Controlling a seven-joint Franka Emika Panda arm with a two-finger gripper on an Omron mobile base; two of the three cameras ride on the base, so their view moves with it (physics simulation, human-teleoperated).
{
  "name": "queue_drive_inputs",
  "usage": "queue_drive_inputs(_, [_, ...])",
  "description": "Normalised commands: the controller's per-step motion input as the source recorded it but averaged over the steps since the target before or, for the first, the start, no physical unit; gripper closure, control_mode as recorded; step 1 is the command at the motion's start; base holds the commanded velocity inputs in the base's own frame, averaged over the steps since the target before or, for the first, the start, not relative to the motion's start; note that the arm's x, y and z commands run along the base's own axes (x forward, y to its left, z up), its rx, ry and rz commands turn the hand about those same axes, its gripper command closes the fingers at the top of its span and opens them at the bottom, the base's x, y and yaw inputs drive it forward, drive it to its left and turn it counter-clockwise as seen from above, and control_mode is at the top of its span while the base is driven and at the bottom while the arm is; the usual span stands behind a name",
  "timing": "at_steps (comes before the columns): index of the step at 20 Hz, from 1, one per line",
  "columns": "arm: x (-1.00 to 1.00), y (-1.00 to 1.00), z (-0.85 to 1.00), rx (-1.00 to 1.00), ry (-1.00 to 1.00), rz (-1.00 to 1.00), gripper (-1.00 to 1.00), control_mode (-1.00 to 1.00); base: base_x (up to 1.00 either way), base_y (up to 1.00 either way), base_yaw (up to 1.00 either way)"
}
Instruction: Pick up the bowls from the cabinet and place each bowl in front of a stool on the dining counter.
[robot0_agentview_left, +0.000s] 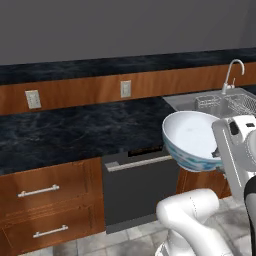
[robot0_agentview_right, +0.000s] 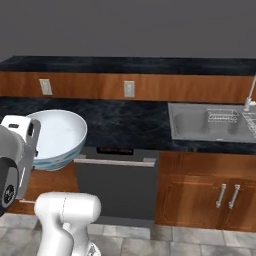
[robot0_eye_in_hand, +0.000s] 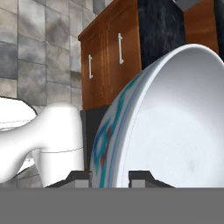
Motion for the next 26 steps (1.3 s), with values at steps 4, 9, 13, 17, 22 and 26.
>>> queue_drive_inputs(4, [0.0,0.0,0.0,0.0,0.0,0.0,1.0,1.0,0.0,1.0,0.07])
queue_drive_inputs(9, [0.0,0.0,0.0,0.0,0.0,0.0,1.0,1.0,0.0,1.0,0.0])
queue_drive_inputs(13, [0.0,0.0,0.0,0.0,0.0,0.0,1.0,1.0,-0.13,1.0,0.01])
queue_drive_inputs(17, [0.0,0.0,0.0,0.0,0.0,0.0,1.0,1.0,-0.15,1.0,0.03])
queue_drive_inputs(22, [0.0,0.0,0.0,0.0,0.0,0.0,1.0,1.0,-0.01,1.0,0.0])
queue_drive_inputs(26, [0.0,0.0,0.0,0.0,0.0,0.0,1.0,1.0,0.02,1.0,0.0])
